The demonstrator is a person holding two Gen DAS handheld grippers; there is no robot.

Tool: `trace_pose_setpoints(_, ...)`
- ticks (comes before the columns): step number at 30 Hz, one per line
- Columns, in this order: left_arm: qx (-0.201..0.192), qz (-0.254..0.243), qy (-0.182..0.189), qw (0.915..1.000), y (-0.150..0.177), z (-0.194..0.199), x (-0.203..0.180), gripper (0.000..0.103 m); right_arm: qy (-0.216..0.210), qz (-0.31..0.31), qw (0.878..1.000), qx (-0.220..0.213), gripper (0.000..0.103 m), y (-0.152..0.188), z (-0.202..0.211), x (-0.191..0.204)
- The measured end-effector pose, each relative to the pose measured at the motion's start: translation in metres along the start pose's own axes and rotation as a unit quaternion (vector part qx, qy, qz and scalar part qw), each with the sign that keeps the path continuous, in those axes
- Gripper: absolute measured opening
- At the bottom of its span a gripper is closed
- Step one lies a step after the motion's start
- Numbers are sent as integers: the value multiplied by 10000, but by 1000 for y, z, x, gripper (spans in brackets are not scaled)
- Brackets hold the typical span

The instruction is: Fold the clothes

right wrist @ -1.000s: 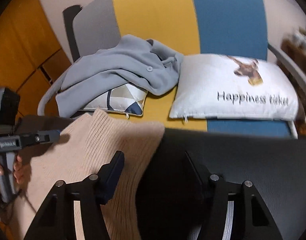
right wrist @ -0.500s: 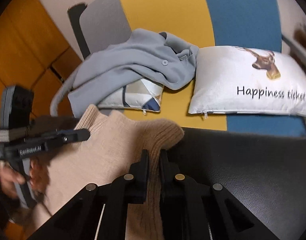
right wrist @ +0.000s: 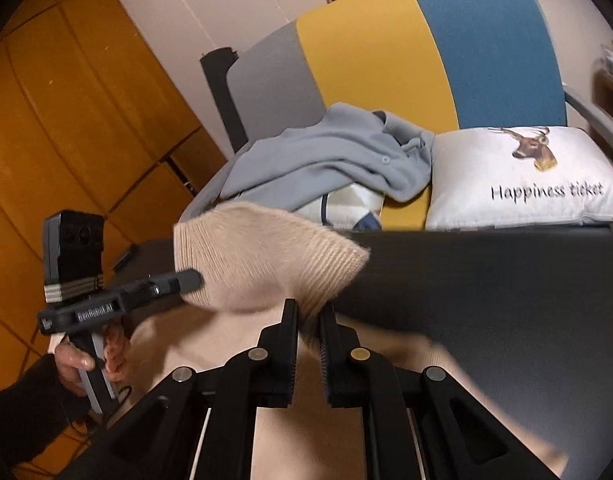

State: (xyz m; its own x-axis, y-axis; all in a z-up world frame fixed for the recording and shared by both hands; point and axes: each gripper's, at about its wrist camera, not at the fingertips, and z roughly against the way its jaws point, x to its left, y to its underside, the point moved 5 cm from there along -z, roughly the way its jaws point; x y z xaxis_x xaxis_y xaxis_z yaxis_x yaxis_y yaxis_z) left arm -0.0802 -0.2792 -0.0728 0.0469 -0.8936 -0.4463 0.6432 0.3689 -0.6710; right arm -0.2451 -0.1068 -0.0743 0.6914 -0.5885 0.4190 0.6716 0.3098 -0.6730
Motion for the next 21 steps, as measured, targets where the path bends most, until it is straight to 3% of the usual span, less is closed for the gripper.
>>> trace_pose_setpoints(4,-14,152,-112,9998,51,24,4,10,191,116,9996,169,13,52,20,11)
trace_pose_setpoints(6,127,435,-5,9990,73,30,13,17,302,97,9989,338,14,77,29,10)
trace_pose_setpoints(9,169,1239,280,9918,96,43,35,19,184,-434,9978,465,15,104,45,1)
trace_pose_setpoints(10,182,1611,431,9858,100,44,45,21,32,-745,9963,438,23,109,50,-2)
trace_pose_setpoints(12,189,2232,658,9724,105,46,60,21,-212,-1169,9927,201,33,112,59,-5)
trace_pose_setpoints(16,179,2750,851,9575,102,45,68,26,-528,-1808,9821,19,39,102,51,-11)
trace_pose_setpoints(21,631,2515,619,9638,98,20,53,29,-388,-2010,9784,304,39,92,17,-22)
